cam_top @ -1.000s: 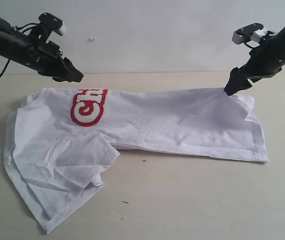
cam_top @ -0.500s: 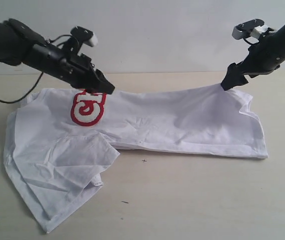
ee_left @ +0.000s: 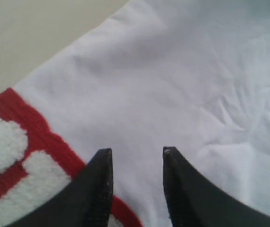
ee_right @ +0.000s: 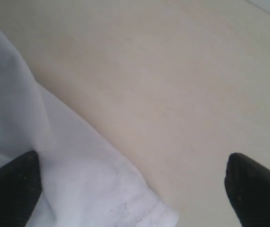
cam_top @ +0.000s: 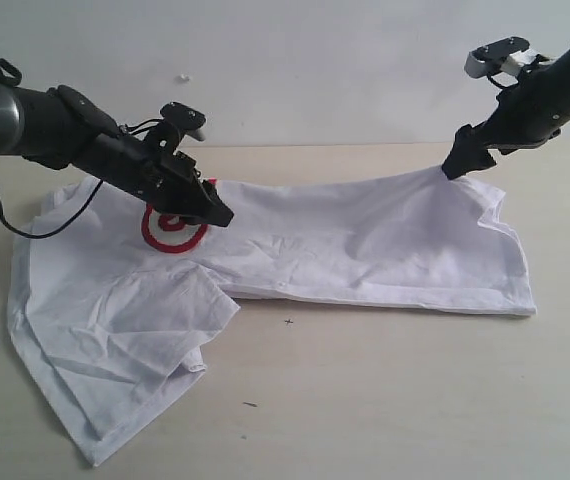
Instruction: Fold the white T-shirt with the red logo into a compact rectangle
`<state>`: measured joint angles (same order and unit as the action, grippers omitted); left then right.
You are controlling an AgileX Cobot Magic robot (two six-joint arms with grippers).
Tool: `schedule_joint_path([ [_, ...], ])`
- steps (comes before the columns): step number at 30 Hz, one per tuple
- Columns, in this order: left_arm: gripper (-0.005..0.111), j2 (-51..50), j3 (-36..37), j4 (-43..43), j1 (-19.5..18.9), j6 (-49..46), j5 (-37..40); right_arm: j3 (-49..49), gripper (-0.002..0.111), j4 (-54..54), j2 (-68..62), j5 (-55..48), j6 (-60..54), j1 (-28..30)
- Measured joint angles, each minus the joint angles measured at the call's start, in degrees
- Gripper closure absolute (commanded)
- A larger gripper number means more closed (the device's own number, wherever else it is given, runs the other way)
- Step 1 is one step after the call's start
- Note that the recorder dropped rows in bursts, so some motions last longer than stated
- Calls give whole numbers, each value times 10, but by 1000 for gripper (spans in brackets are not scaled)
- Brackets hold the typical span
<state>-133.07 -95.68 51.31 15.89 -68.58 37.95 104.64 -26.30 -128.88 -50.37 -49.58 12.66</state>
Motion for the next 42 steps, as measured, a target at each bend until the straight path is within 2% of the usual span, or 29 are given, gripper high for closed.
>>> schedule_joint_path([
  [4, 70, 0, 0, -6, 0, 8, -13, 0, 8, 0, 0, 0, 1, 0],
  [6, 70, -1, 0, -21, 0, 42, -31, 0, 8, 0, 0, 2, 1, 1],
  [12, 70, -13, 0, -142, 0, 167, -70, 0, 8, -7, 0, 2, 1, 23],
  [14, 70, -17, 0, -157, 0, 185, -73, 0, 8, -14, 0, 2, 3, 38],
  [22, 70, -19, -2, -168, 0, 199, -80, 0, 8, -52, 1, 5, 11, 105],
  [28, 70, -11, -10, -177, 0, 199, -84, 0, 8, -96, 1, -11, 4, 114],
  [30, 64, 1, -16, -179, 0, 199, -88, 0, 8, -99, 1, -18, 3, 114],
  [34, 39, 28, -24, -179, 0, 199, -95, 0, 8, -102, 1, -37, 2, 114],
  [37, 26, 30, -24, -179, 0, 199, -87, 0, 8, -103, 1, -52, 2, 114],
  [39, 23, 30, -24, -179, 0, 195, -73, 0, 8, -105, 1, -60, 2, 114],
  [42, 23, 32, -24, -184, 0, 180, -57, 0, 8, -114, 7, -77, 2, 114],
])
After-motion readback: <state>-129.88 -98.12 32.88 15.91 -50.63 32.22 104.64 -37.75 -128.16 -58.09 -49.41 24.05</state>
